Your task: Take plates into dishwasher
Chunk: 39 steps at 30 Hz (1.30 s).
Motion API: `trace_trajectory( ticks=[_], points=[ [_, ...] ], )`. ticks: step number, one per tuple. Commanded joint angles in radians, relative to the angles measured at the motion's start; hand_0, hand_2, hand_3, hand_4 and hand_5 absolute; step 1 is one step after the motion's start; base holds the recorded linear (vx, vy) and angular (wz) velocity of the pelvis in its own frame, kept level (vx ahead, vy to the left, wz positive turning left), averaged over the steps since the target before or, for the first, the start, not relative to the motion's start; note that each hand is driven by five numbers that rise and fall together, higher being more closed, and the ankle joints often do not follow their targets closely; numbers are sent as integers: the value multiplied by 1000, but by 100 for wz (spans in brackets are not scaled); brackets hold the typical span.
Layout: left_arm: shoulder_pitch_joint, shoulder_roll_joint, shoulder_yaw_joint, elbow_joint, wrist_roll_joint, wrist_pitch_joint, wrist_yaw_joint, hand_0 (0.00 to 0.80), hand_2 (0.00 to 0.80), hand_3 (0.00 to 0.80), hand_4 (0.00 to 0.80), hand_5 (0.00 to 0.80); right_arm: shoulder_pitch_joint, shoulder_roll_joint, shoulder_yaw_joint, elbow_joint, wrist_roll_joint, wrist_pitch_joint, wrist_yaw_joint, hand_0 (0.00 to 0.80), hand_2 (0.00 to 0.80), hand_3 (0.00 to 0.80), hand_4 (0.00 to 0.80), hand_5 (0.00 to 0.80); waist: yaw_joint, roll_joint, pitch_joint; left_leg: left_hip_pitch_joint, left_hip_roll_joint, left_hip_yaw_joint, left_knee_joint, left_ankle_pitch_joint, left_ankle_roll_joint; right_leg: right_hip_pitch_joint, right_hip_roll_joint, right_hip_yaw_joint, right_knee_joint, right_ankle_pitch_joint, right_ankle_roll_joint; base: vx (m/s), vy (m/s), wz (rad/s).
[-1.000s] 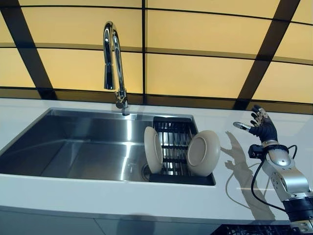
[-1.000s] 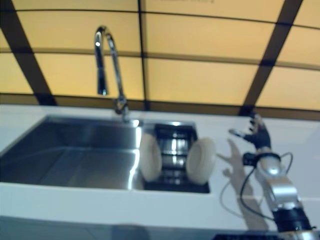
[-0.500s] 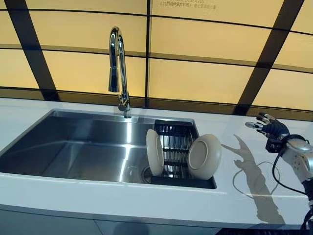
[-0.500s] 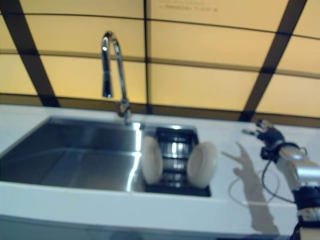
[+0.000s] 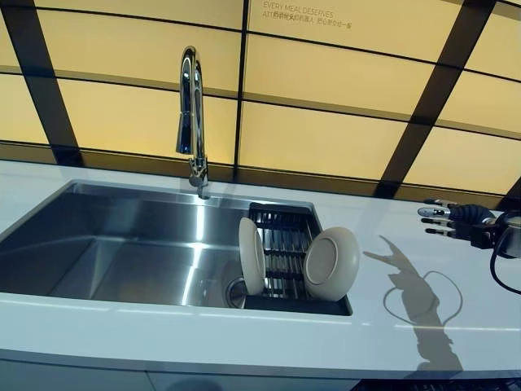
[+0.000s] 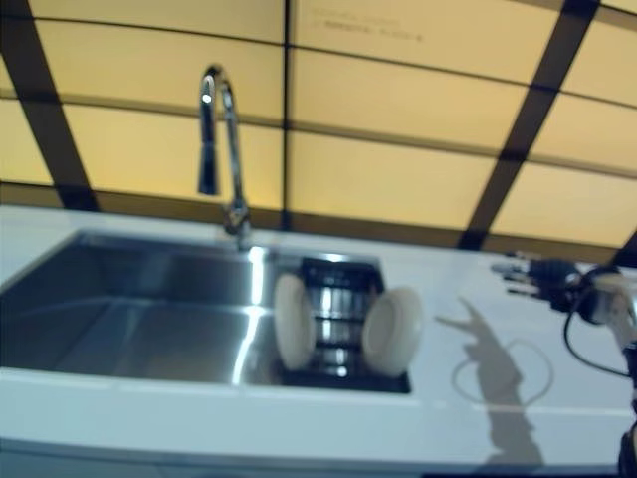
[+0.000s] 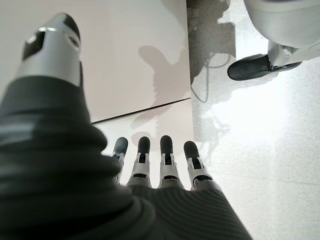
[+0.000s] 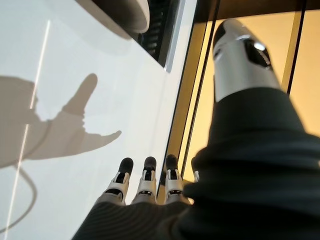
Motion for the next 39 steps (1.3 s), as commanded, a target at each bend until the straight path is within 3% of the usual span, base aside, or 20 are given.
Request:
trace_trajectory(
  ticks=[1, 6, 11, 23, 32, 34, 35, 39],
  points=[
    [-50, 29, -23, 10, -12, -36, 5, 0, 0, 0, 0, 0, -9, -8, -23, -106, 81, -5, -32, 0, 0, 0, 0, 0, -11, 8, 1, -72, -8, 18, 35, 16, 11, 73, -34, -15, 60, -74, 86, -71, 42, -13],
    [-68, 26, -34, 6, 4, -28, 9, 0, 0, 0, 0, 0, 97, 69, -72, -266, 170, 3, -142, 0, 0, 0, 0, 0, -35, 12, 6, -75, -15, 29, 45, 8, 21, 46, -47, 11, 76, -49, 101, -70, 58, -10],
    [-102, 26, -55, 4, -10, -16, 7, 0, 0, 0, 0, 0, 184, 154, -52, -468, 221, 24, -256, 0, 0, 0, 0, 0, -59, 20, 18, -76, -29, 32, 50, 0, 34, 19, -59, 45, 98, -29, 115, -70, 72, -18],
    [-127, 19, -79, 21, -23, -3, 10, 0, 0, 0, 0, 0, 315, 305, 35, -637, 250, -32, -359, 0, 0, 0, 0, 0, -68, 30, 38, -70, -37, 22, 49, -13, 44, -2, -72, 71, 89, -4, 129, -53, 37, -5],
    [-109, 4, -90, 10, -10, 1, 15, 0, 0, 0, 0, 0, 422, 452, 84, -572, 110, -177, -346, 0, 0, 0, 0, 0, -49, 42, 39, -60, -43, 1, 38, -19, 54, 10, -75, 63, 74, -19, 133, 0, 0, 0],
    [-109, 4, -90, 10, -10, 1, 15, 0, 0, 0, 0, 0, 423, 454, 85, -569, 106, -180, -342, 0, 0, 0, 0, 0, -49, 42, 39, -60, -43, 1, 38, -19, 54, 10, -75, 62, 74, -19, 133, 0, 0, 0],
    [-107, -5, -95, 6, -3, 3, 14, 0, 0, 0, 0, 0, 452, 495, 108, -510, 50, -248, -305, 0, 0, 0, 0, 0, -40, 45, 38, -58, -43, -5, 39, -20, 55, 21, -75, 53, 66, -31, 135, 0, 0, 0],
    [-103, -14, -98, 3, 8, 4, 15, 0, 0, 0, 0, 0, 472, 525, 115, -454, 34, -317, -289, 0, 0, 0, 0, 0, -32, 47, 35, -56, -43, -8, 42, -23, 54, 30, -76, 42, 60, -37, 137, 28, -1, 3]
  ],
)
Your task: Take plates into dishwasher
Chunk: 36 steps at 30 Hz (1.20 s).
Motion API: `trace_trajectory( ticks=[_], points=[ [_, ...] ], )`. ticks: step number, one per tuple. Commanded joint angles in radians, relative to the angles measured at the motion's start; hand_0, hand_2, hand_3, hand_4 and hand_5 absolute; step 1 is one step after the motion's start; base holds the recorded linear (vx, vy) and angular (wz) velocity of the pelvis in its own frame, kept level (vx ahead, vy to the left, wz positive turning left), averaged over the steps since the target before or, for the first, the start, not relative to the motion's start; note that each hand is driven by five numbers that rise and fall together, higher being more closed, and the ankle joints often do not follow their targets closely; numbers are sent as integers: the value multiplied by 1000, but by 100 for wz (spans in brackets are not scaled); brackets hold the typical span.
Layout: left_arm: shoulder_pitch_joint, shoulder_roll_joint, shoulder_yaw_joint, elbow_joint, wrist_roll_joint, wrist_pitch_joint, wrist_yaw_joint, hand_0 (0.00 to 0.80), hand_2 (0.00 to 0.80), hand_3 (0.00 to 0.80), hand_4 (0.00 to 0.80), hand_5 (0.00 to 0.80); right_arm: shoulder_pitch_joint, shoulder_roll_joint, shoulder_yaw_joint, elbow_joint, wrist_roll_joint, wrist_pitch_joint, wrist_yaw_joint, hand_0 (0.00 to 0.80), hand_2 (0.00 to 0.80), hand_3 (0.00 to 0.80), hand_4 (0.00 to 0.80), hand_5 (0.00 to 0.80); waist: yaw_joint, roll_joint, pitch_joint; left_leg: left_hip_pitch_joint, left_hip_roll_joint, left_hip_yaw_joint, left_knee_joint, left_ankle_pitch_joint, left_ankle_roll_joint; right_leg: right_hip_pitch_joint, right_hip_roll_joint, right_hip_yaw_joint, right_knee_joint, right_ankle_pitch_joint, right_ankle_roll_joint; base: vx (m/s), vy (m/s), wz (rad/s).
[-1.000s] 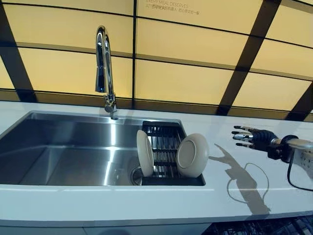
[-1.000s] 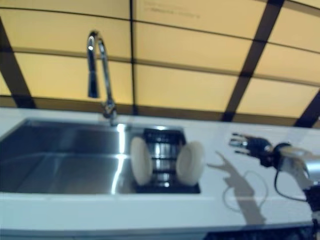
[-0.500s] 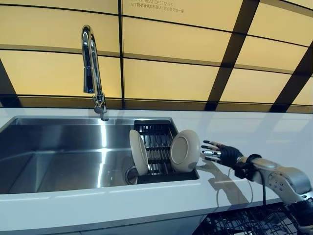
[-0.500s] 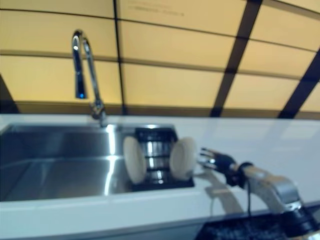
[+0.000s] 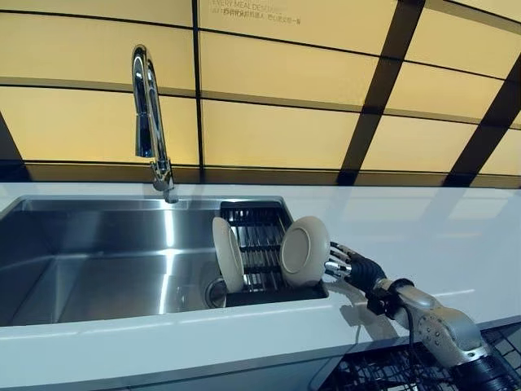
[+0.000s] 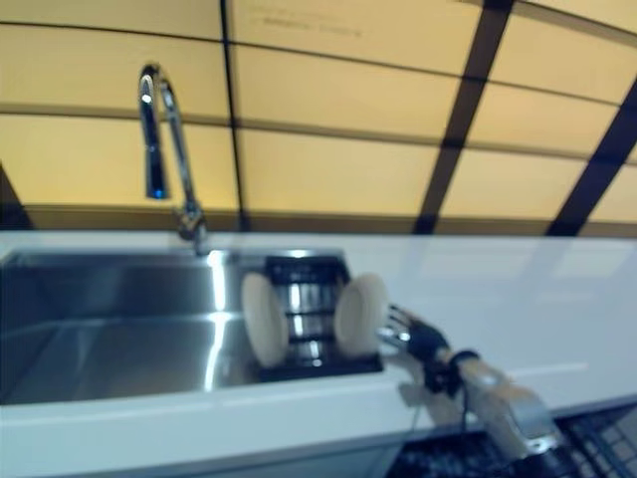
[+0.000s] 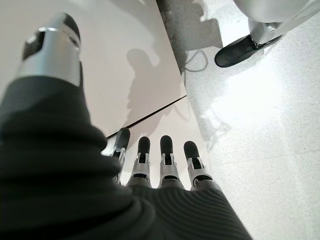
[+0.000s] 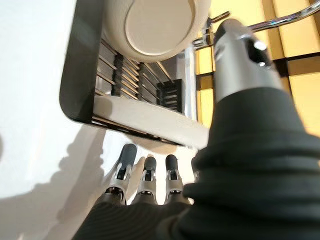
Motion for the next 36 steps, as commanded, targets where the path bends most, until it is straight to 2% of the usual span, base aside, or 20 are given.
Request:
trace_trajectory(
  ticks=[1, 7, 13, 26, 36],
  points=[
    [-101, -36, -10, -12, 10, -36, 5, 0, 0, 0, 0, 0, 11, 23, 75, 36, -23, -53, 48, 0, 0, 0, 0, 0, 41, 54, 29, -74, -15, -75, 42, -22, 34, 52, -49, -6, 64, -43, 111, 40, 2, 1],
    [-98, -49, -10, -11, 28, -33, 1, 0, 0, 0, 0, 0, 35, 85, 73, 165, -50, -140, 91, 0, 0, 0, 0, 0, 48, 58, 22, -67, -16, -80, 44, -28, 36, 56, -54, -18, 63, -44, 115, 41, 2, 2],
    [-94, -56, -6, -10, 42, -27, -5, 0, 0, 0, 0, 0, 47, 117, 70, 243, -61, -187, 131, 0, 0, 0, 0, 0, 49, 60, 21, -64, -17, -82, 45, -31, 37, 54, -56, -21, 66, -45, 118, 11, 0, 4],
    [-89, -68, -13, -21, 49, -13, -4, 0, 0, 0, 0, 0, 50, 164, 71, 326, -74, -239, 186, 0, 0, 0, 0, 0, 49, 59, 27, -56, -21, -79, 45, -35, 41, 47, -62, -31, 78, -41, 121, 0, 0, 0],
    [-86, -69, -3, -28, 50, -6, 2, 0, 0, 0, 0, 0, 53, 178, 49, 358, -62, -265, 155, 0, 0, 0, 0, 0, 47, 57, 34, -47, -23, -82, 49, -41, 48, 45, -66, -28, 90, -36, 123, 0, 0, 0]
  ],
)
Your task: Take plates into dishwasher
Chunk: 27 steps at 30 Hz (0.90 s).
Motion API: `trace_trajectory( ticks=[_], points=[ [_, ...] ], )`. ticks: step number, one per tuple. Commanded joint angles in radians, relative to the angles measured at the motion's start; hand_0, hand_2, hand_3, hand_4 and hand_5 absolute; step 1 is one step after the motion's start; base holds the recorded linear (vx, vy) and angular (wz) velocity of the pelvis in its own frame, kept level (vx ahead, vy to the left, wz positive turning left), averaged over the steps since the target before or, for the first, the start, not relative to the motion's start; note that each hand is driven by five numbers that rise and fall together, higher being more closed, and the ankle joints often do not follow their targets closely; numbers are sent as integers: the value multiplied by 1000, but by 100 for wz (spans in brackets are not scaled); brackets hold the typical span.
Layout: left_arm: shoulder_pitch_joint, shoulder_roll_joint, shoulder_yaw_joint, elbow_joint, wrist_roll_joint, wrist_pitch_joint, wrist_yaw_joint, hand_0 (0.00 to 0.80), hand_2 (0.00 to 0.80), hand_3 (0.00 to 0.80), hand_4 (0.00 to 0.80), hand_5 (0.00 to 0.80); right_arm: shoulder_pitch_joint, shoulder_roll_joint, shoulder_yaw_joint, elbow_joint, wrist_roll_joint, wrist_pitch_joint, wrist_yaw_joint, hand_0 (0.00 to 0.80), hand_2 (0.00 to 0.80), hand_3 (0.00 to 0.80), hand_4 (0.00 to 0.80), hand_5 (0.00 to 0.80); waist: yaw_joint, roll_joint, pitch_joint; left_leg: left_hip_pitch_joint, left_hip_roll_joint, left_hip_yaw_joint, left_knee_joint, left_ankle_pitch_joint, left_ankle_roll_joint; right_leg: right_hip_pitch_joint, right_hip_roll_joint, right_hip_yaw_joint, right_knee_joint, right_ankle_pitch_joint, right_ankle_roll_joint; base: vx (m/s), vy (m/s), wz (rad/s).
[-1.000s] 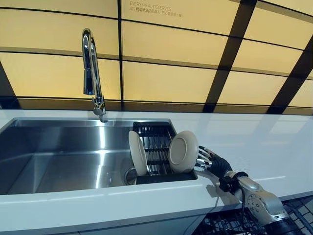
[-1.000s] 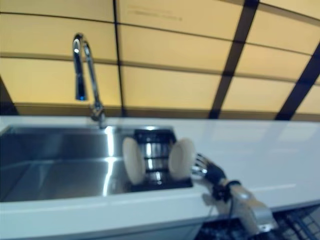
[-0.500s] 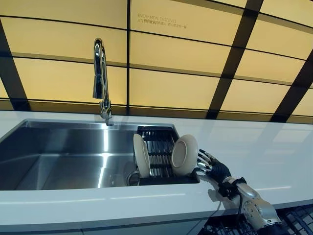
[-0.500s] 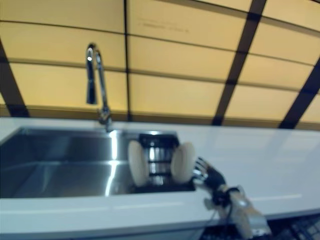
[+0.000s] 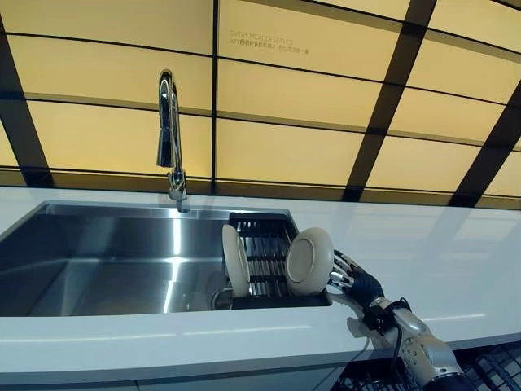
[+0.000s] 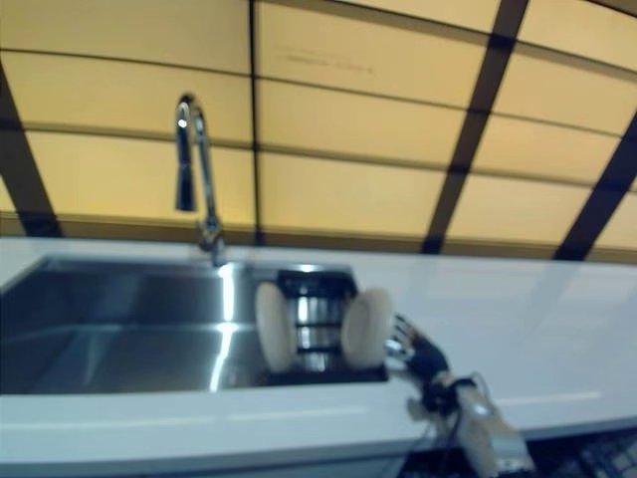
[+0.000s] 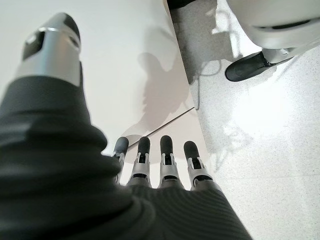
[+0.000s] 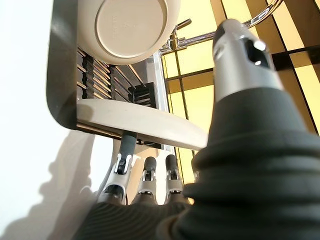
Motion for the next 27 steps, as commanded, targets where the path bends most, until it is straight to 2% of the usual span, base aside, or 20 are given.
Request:
trace_trajectory(
  ticks=[1, 22, 27],
  points=[
    [-95, -35, -4, -24, 47, -20, 8, 0, 0, 0, 0, 0, 26, 34, 65, 76, -11, 22, -1, 0, 0, 0, 0, 0, 26, 60, 77, -67, -30, -65, 54, -40, 50, 19, -61, 11, 83, -34, 119, 0, 0, 0],
    [-81, -34, 0, -38, 62, -19, 5, 0, 0, 0, 0, 0, 39, 65, 83, 106, -15, 19, -24, 0, 0, 0, 0, 0, 21, 64, 82, -58, -35, -66, 57, -45, 56, 12, -68, 17, 104, -31, 123, 0, 0, 0],
    [-81, -41, -8, -40, 67, -12, 6, 0, 0, 0, 0, 0, 43, 90, 85, 132, 4, -12, -70, 0, 0, 0, 0, 0, 19, 65, 84, -52, -37, -65, 56, -49, 59, 12, -72, 18, 108, -28, 126, 0, 0, 0]
  ],
)
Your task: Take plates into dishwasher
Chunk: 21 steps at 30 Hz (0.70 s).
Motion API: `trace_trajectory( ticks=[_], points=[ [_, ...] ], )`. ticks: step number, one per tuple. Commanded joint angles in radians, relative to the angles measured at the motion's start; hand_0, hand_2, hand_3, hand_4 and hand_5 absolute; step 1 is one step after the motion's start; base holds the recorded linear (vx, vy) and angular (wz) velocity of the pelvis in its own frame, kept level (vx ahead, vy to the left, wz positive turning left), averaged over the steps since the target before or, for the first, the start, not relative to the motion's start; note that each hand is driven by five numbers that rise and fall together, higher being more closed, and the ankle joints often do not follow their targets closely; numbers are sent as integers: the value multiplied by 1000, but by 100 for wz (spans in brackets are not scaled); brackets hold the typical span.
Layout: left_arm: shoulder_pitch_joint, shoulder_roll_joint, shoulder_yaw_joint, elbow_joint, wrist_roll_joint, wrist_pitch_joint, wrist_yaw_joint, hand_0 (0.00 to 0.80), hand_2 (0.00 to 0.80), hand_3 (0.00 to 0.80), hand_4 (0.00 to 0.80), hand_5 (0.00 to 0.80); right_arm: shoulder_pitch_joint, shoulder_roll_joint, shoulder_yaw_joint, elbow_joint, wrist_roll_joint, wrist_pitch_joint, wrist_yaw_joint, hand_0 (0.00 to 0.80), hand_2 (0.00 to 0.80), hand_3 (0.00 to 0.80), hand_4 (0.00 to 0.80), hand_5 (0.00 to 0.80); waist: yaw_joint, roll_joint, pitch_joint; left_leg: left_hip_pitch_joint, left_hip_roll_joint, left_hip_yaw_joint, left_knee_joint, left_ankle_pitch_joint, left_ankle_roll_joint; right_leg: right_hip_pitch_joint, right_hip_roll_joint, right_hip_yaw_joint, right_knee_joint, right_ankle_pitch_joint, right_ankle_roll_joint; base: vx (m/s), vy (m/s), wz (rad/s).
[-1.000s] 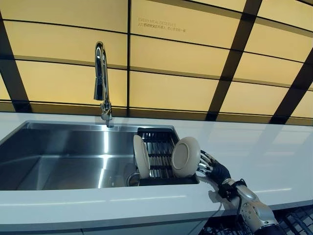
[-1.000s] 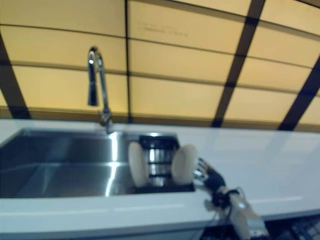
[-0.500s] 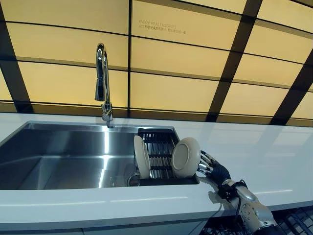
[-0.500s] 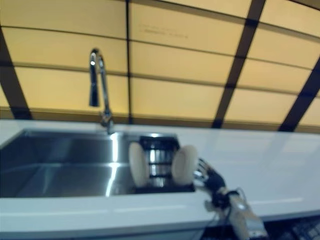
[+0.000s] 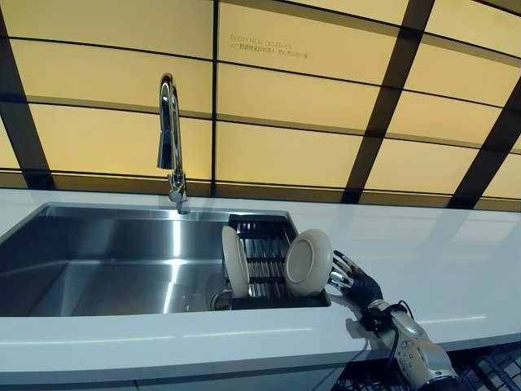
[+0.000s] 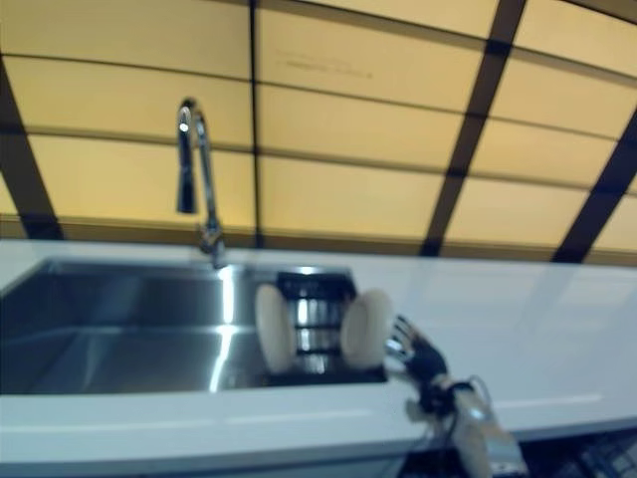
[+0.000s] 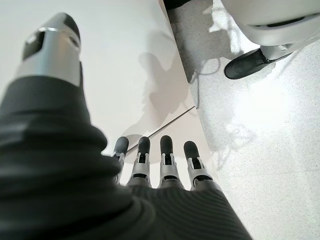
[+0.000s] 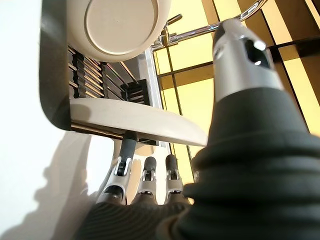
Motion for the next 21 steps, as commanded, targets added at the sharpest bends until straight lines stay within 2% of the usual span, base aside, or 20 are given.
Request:
trace_trajectory(
  ticks=[1, 21],
  points=[
    [-84, -41, -8, -36, 30, -22, 6, 0, 0, 0, 0, 0, 34, 37, 102, 108, 0, 26, -36, 0, 0, 0, 0, 0, 19, 64, 83, -65, -40, -63, 57, -44, 56, 4, -73, 20, 101, -28, 126, 0, 0, 0],
    [-85, -53, -14, -42, 27, -12, 14, 0, 0, 0, 0, 0, 47, 59, 121, 104, -75, -38, -120, 0, 0, 0, 0, 0, 11, 57, 100, -51, -45, -68, 63, -55, 63, -11, -87, 21, 128, -11, 136, 0, 0, 0]
  ],
)
